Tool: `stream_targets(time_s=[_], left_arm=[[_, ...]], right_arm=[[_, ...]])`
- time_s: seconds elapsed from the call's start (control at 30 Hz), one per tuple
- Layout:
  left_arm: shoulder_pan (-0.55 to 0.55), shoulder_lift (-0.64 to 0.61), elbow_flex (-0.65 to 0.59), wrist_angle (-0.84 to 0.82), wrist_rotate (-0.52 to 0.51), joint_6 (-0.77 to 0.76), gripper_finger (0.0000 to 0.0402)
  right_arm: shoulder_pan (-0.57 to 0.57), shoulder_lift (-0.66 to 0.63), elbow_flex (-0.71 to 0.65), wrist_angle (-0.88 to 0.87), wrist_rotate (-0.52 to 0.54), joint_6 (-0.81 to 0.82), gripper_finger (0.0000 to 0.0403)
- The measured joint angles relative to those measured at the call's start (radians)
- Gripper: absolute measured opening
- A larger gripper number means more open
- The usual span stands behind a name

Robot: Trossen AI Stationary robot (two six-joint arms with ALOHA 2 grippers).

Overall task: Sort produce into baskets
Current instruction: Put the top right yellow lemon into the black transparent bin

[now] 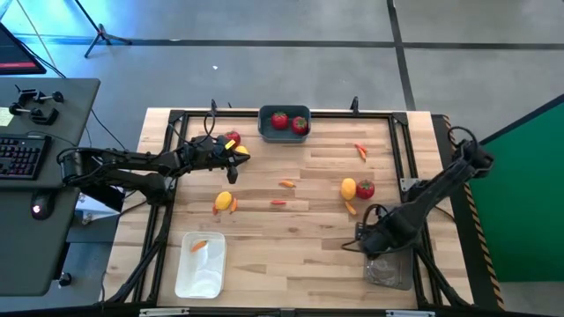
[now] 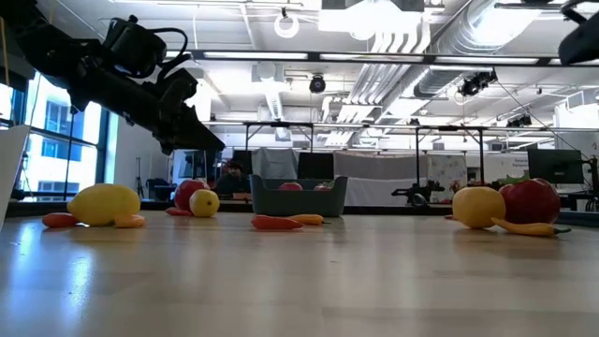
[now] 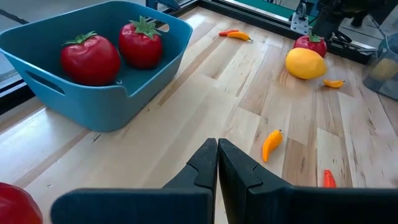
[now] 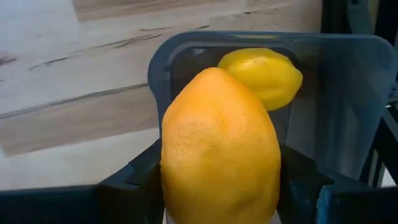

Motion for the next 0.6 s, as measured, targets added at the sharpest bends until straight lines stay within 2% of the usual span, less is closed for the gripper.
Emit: stream_targets(time_s=[0.33, 0.6], left_arm=[[0.0, 0.0, 0.0, 0.0, 0.009, 0.0, 0.0], [0.0, 0.0, 0.0, 0.001, 0.009, -0.019, 0.0]], right_arm=[[-0.005, 0.014, -0.129, 0.154, -0.01, -0.03, 0.0209], [-0.006, 0.014, -0.157, 0.161, -0.009, -0.097, 0.0282]])
